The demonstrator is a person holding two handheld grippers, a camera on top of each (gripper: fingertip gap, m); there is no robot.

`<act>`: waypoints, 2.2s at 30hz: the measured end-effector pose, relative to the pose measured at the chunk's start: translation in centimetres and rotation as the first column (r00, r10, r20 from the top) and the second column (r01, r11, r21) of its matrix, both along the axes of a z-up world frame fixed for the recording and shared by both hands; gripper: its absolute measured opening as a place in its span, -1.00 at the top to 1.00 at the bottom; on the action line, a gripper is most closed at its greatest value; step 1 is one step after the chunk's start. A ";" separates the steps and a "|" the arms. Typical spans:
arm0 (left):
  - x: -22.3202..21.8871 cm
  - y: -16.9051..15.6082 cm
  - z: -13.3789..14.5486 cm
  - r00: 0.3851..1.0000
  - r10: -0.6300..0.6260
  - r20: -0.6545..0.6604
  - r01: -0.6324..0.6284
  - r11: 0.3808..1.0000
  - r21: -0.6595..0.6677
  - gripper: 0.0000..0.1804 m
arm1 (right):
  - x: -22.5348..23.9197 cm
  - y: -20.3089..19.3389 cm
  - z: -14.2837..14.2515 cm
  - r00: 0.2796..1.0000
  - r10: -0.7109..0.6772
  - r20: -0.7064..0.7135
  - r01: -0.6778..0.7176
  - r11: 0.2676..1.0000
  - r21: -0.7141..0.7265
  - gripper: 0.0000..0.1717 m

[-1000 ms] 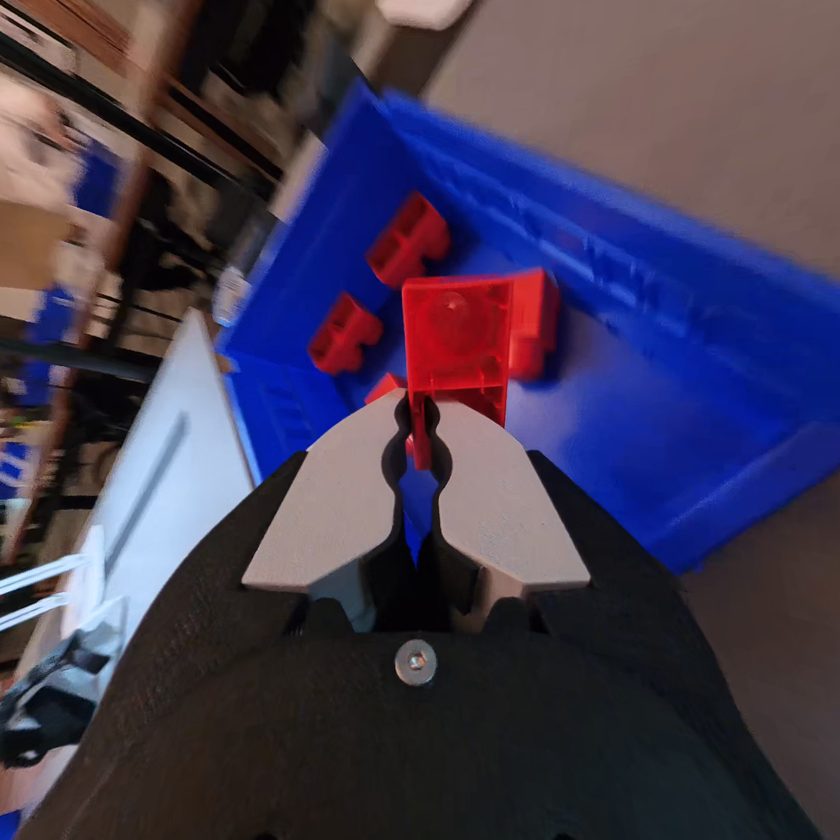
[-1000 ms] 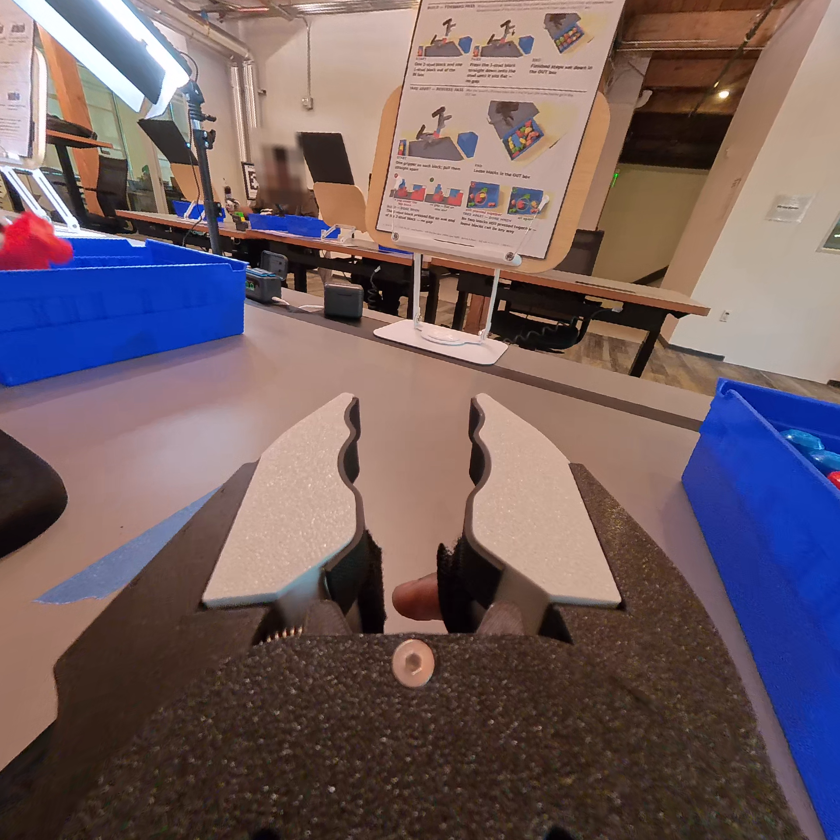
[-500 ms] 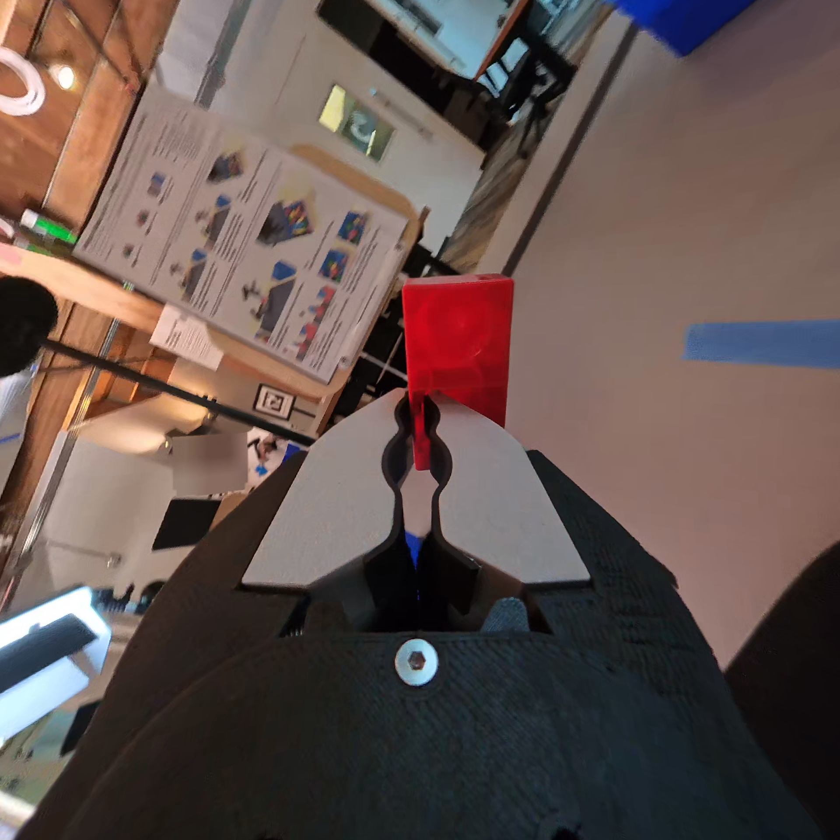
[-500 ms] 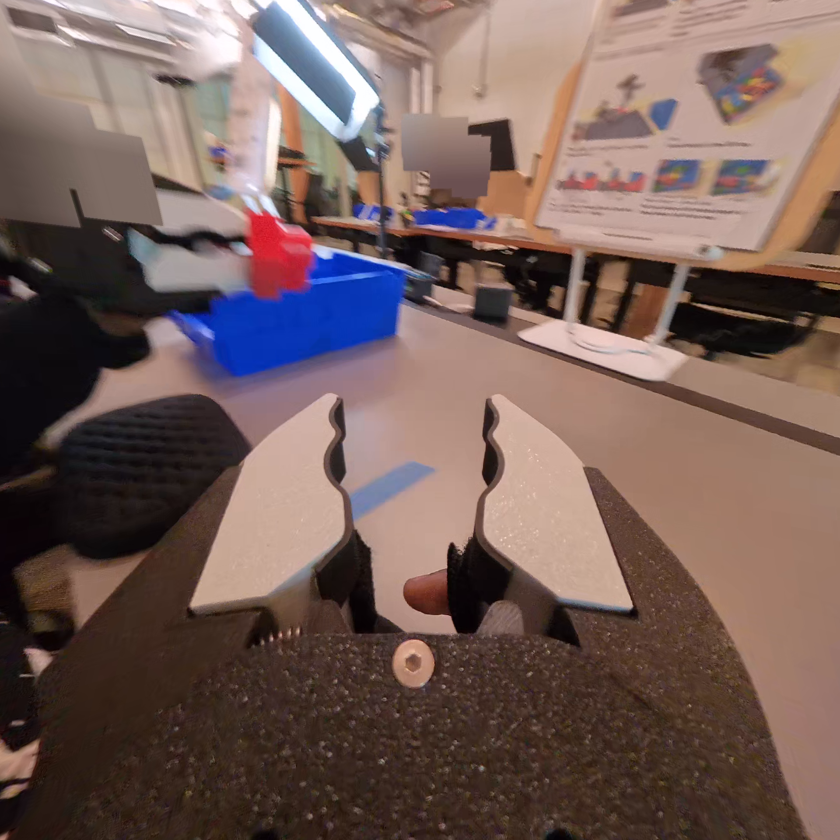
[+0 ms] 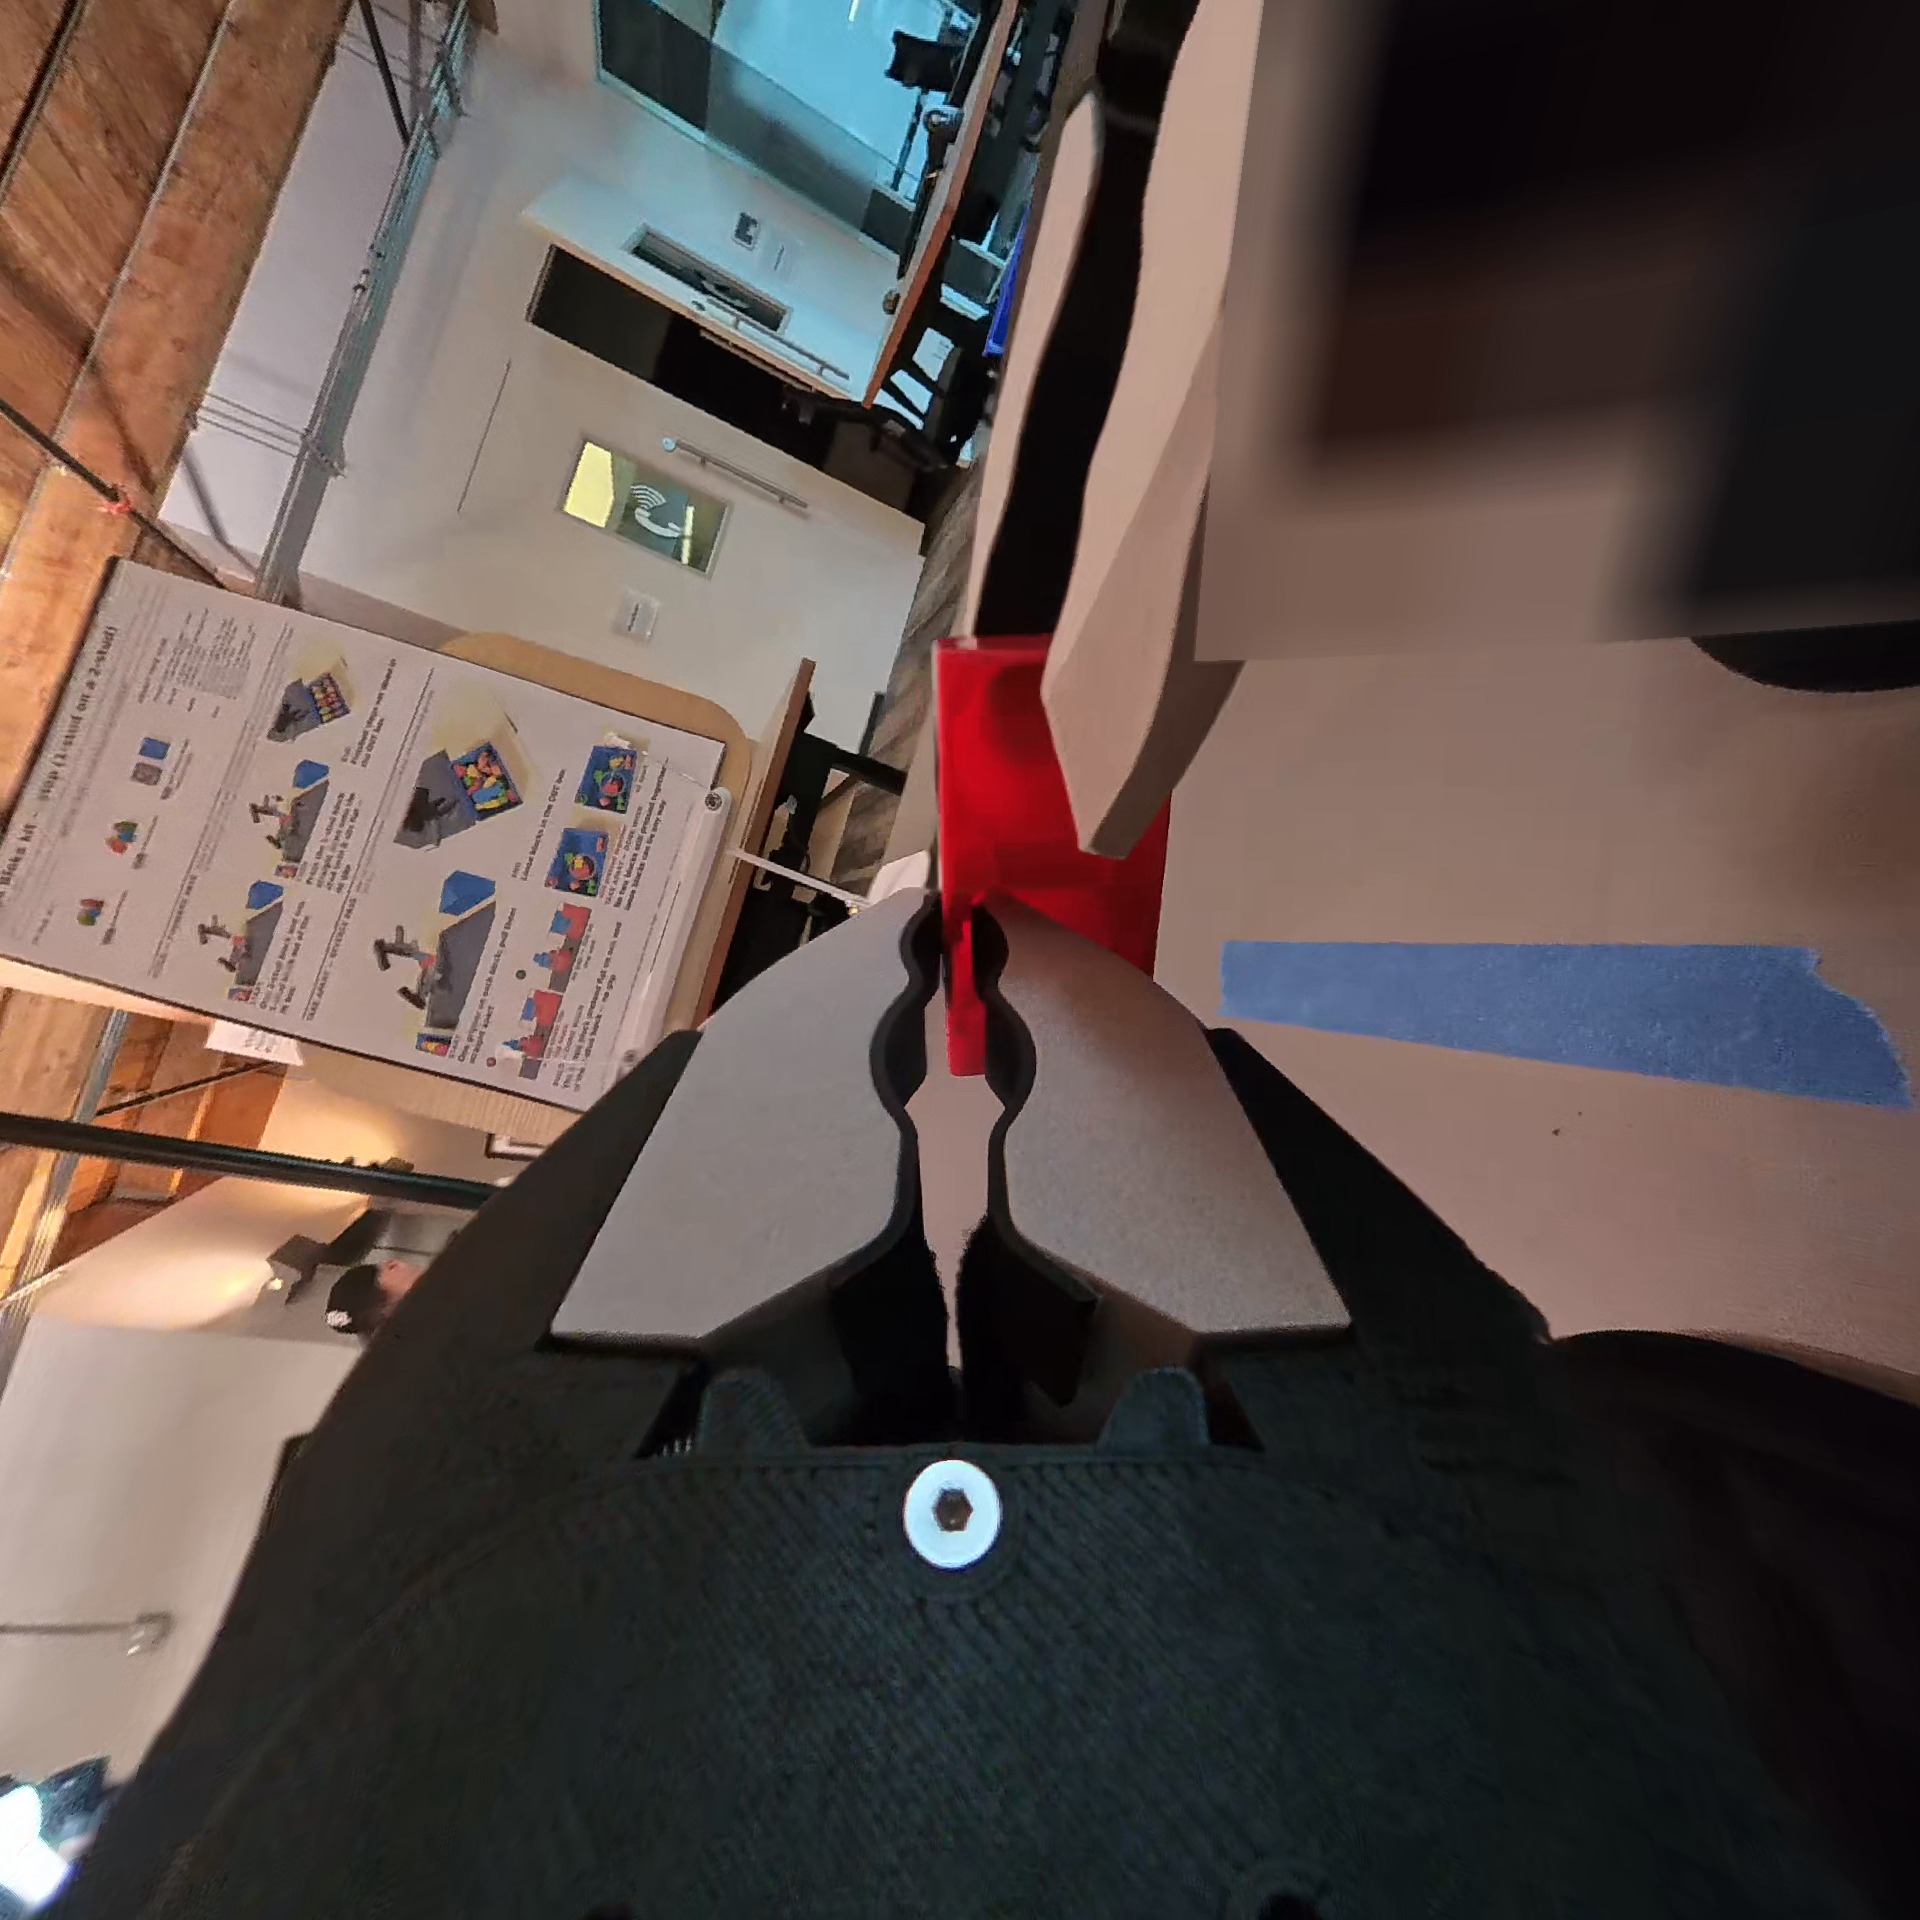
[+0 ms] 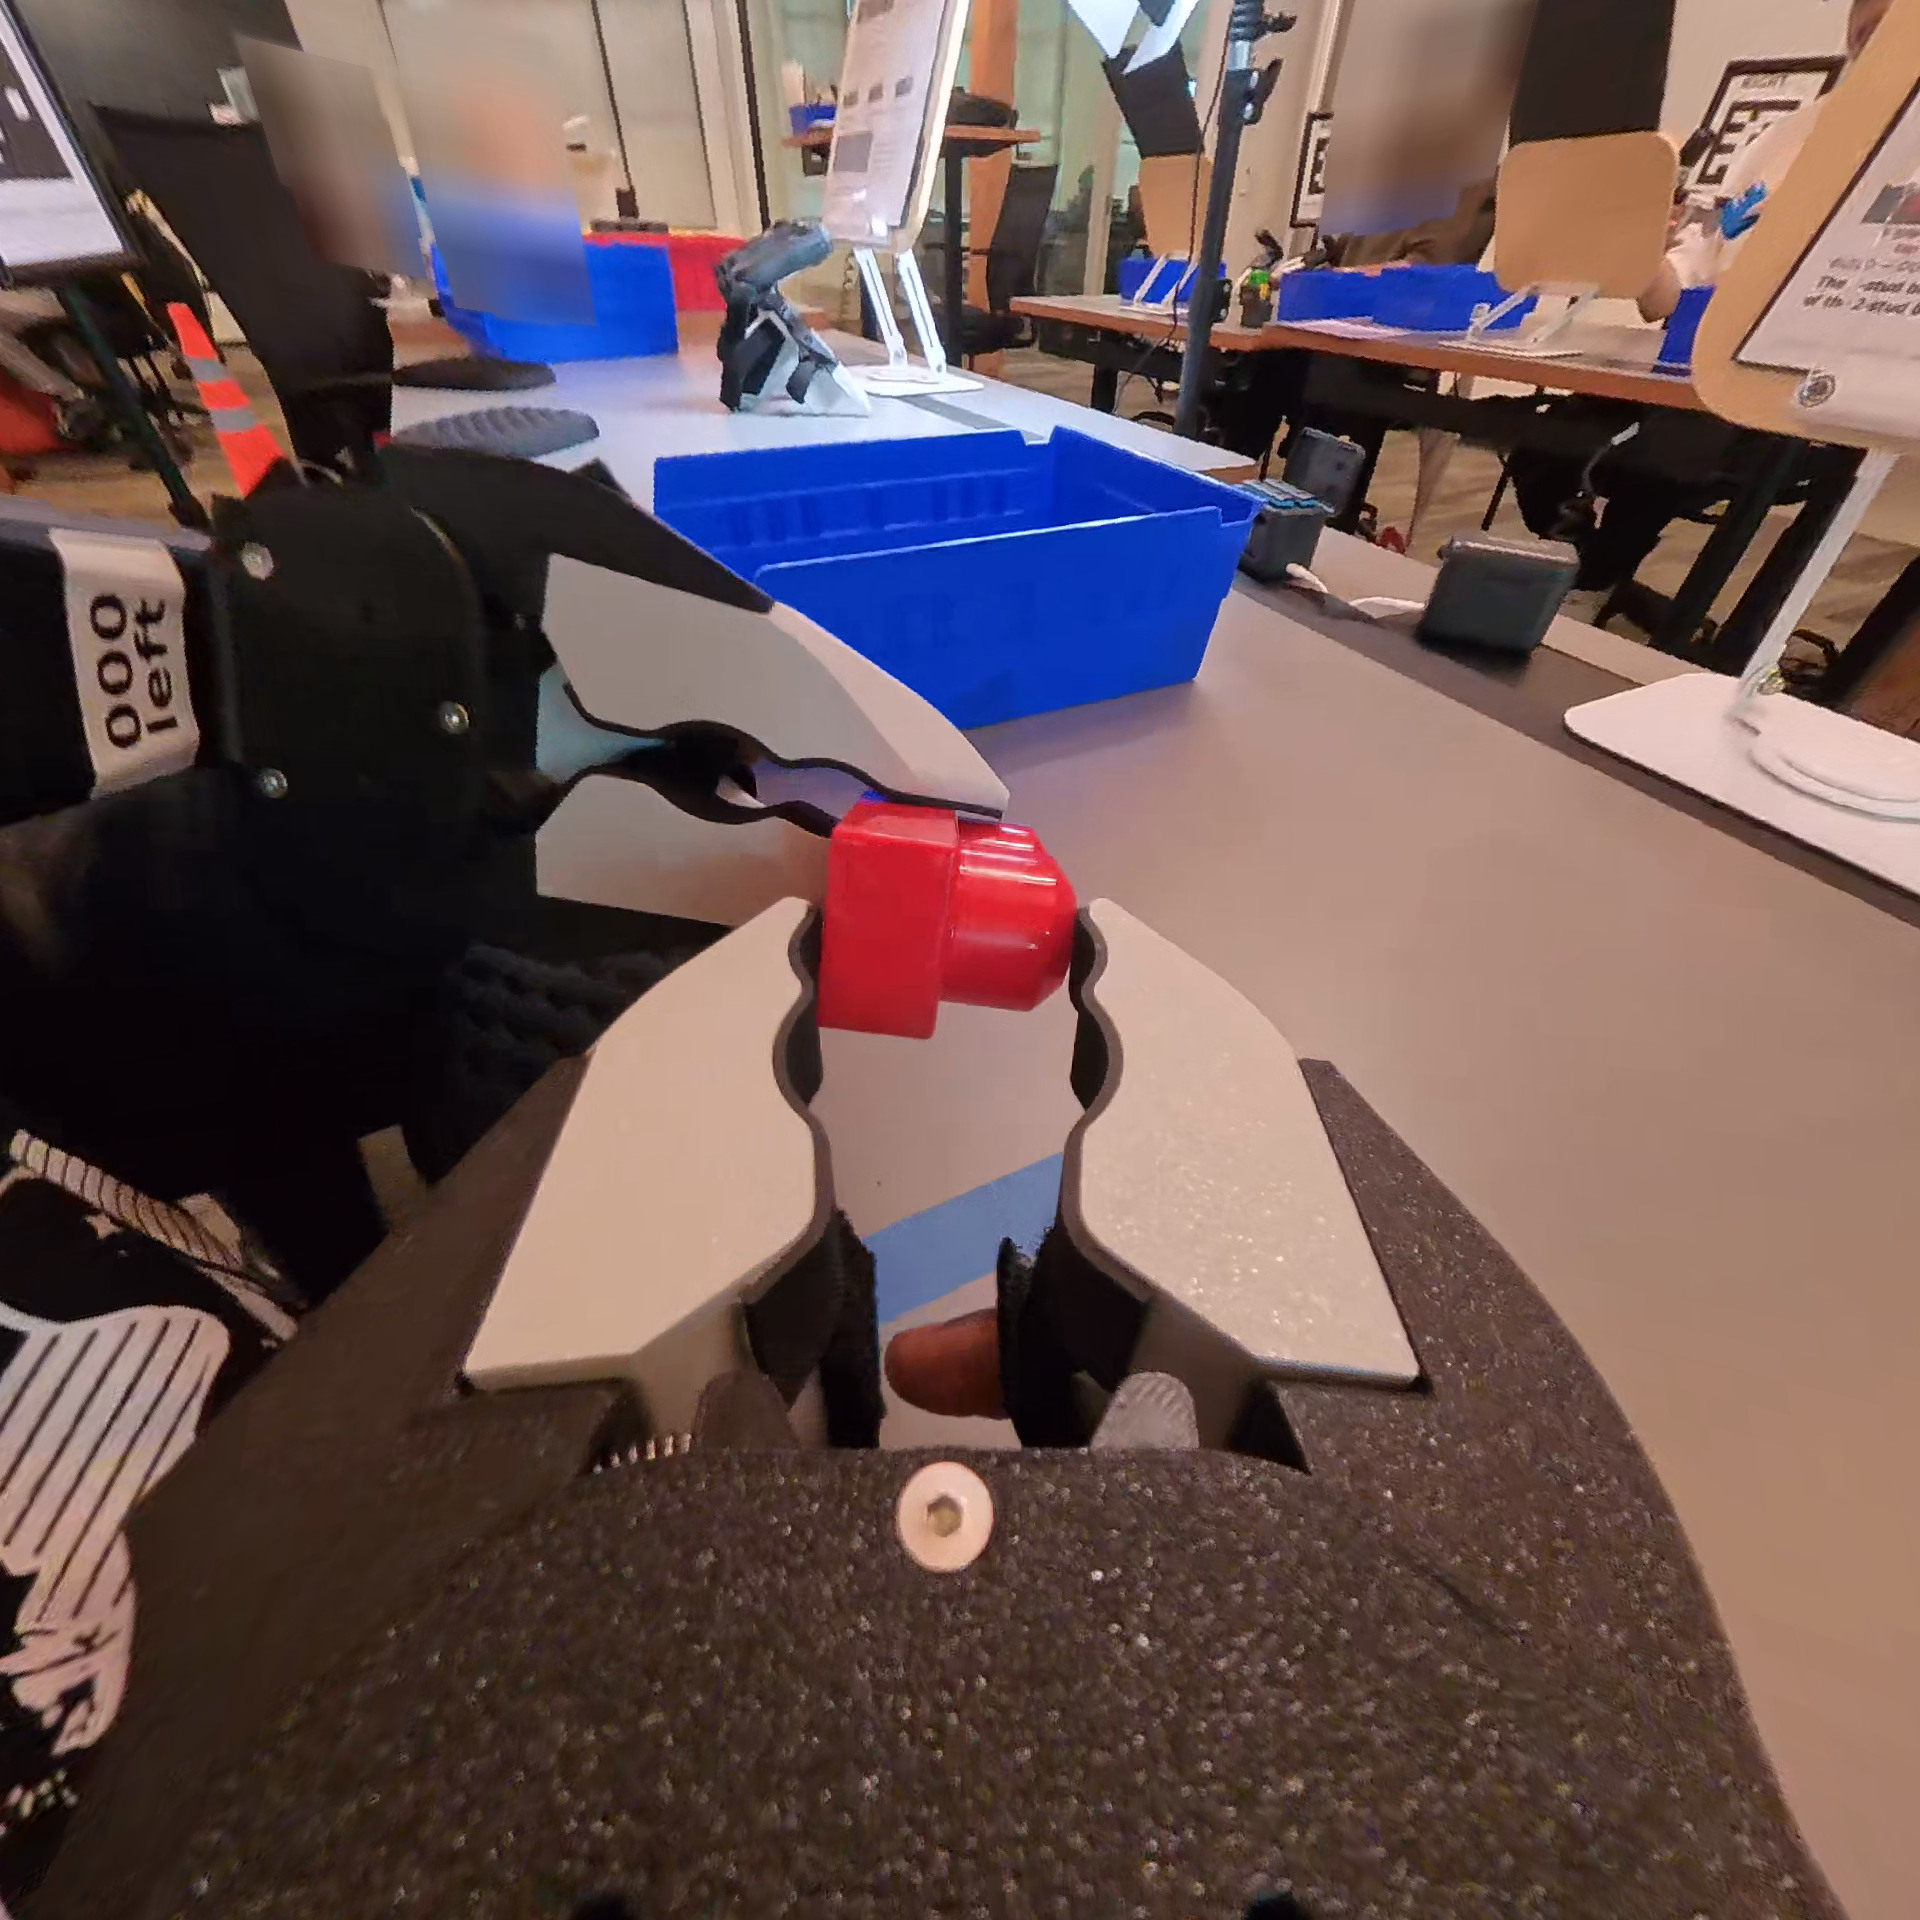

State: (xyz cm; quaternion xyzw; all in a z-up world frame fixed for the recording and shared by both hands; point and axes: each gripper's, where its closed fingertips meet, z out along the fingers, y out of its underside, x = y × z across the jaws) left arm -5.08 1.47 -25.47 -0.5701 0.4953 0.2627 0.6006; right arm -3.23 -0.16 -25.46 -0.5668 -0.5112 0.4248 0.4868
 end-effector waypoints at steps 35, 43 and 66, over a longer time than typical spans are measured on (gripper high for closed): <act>3.8 -2.5 6.2 -0.205 -0.066 0.977 0.637 0.749 0.184 0.58 | 2.3 -0.3 6.4 0.621 -0.197 -0.758 -0.337 0.807 -0.485 0.48; 4.5 -2.4 5.2 -0.097 -0.025 0.995 0.697 0.712 0.086 0.51 | 4.1 0.7 6.3 0.644 -0.151 -0.750 -0.320 0.838 -0.443 0.62; 5.7 -2.6 3.8 0.069 0.000 0.998 0.716 0.696 -0.050 0.55 | 3.7 0.1 5.9 0.689 -0.099 -0.718 -0.352 0.820 -0.451 0.60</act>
